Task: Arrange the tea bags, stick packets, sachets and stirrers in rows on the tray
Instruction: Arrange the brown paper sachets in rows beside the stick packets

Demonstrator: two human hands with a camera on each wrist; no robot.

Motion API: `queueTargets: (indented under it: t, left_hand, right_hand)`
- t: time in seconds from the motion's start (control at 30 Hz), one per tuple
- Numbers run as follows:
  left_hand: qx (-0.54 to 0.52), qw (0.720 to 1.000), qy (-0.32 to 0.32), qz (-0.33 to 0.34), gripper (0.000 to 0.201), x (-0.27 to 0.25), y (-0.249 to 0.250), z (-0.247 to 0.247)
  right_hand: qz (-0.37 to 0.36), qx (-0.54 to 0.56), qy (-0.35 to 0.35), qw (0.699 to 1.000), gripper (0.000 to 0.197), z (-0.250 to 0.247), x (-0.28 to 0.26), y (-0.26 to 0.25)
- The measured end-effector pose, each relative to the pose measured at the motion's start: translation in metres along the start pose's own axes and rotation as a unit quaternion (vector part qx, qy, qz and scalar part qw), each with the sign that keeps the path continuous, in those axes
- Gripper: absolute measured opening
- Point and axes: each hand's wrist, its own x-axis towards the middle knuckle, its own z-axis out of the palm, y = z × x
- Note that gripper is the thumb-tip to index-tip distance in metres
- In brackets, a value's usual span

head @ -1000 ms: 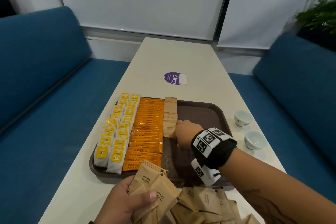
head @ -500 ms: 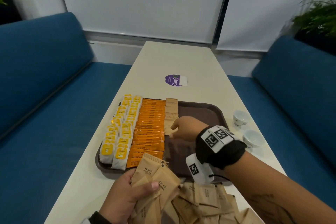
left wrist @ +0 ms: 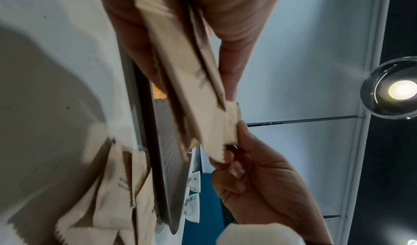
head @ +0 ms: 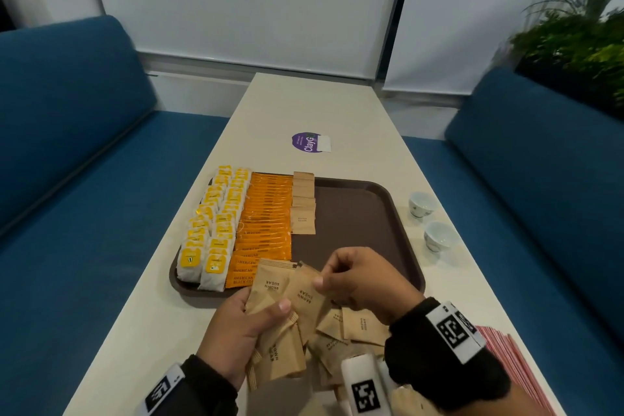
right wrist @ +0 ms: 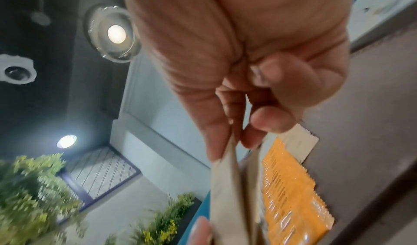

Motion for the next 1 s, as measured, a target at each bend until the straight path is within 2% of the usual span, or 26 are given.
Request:
queueTargets:
  t: [0.1, 0.17, 0.23, 0.3, 0.33, 0.37, 0.43, 0.5, 0.57, 0.63, 0.7, 0.77, 0.9, 0.93, 1.0]
  left_hand:
    - [0.003, 1.000, -0.013, -0.020, 0.050, 0.000, -0.004, 0.000]
    - [0.004, 0.999, -0.017, -0.032, 0.051, 0.000, -0.006, 0.000]
    - [0.007, 0.999, -0.016, -0.029, 0.051, 0.000, -0.004, -0.002]
    - [0.019, 1.000, -0.013, -0.020, 0.052, 0.002, -0.002, -0.005]
    - [0.027, 0.999, -0.014, -0.017, 0.055, 0.002, 0.000, -0.005]
    - [0.033, 0.999, -0.017, -0.014, 0.061, 0.003, 0.001, -0.006]
    - [0.037, 0.999, -0.024, -0.011, 0.073, 0.006, 0.002, -0.006]
    - [0.042, 0.999, -0.025, -0.013, 0.085, 0.009, 0.003, -0.008]
    - [0.040, 0.999, -0.025, -0.018, 0.088, 0.011, 0.004, -0.010]
    - [0.034, 0.999, -0.017, -0.022, 0.096, 0.014, 0.002, -0.014]
    - [0.023, 0.999, -0.003, -0.027, 0.094, 0.017, 0.001, -0.018]
    - [0.017, 0.999, 0.002, -0.037, 0.087, 0.017, 0.001, -0.019]
    - [0.025, 0.999, -0.003, -0.046, 0.105, 0.017, 0.000, -0.021]
    - [0.028, 0.999, -0.002, -0.047, 0.105, 0.017, 0.001, -0.022]
    - [0.031, 0.998, -0.006, -0.047, 0.101, 0.017, 0.004, -0.024]
  right_hand:
    - [0.010, 0.138, 0.019, 0.990, 0.016, -0.003, -0.004, 0.003]
    - [0.005, 0.162, -0.004, 0.987, 0.019, -0.003, -0.007, 0.005]
    - [-0.003, 0.107, -0.045, 0.993, 0.033, -0.003, -0.009, 0.008]
    - [-0.013, -0.022, -0.074, 0.997, 0.057, -0.005, -0.010, 0.006]
    - [-0.027, -0.092, -0.080, 0.992, 0.062, -0.005, -0.010, 0.003]
    - [-0.048, -0.154, -0.079, 0.984, 0.058, -0.004, -0.009, 0.001]
    - [-0.082, -0.244, -0.064, 0.964, 0.035, -0.003, -0.006, -0.006]
    - [-0.086, -0.294, -0.051, 0.951, 0.014, -0.003, -0.003, -0.013]
    - [-0.083, -0.308, -0.035, 0.947, 0.010, -0.009, 0.007, -0.022]
    - [-0.074, -0.274, 0.015, 0.959, 0.012, -0.021, 0.028, -0.029]
    - [-0.026, -0.191, 0.065, 0.979, 0.008, -0.034, 0.059, -0.032]
    - [0.057, -0.125, 0.065, 0.988, 0.006, -0.042, 0.092, -0.031]
    - [0.229, -0.035, 0.023, 0.972, 0.011, -0.038, 0.135, -0.026]
    - [0.252, -0.023, 0.021, 0.967, 0.012, -0.036, 0.142, -0.024]
    - [0.257, -0.065, 0.016, 0.964, 0.012, -0.034, 0.155, -0.017]
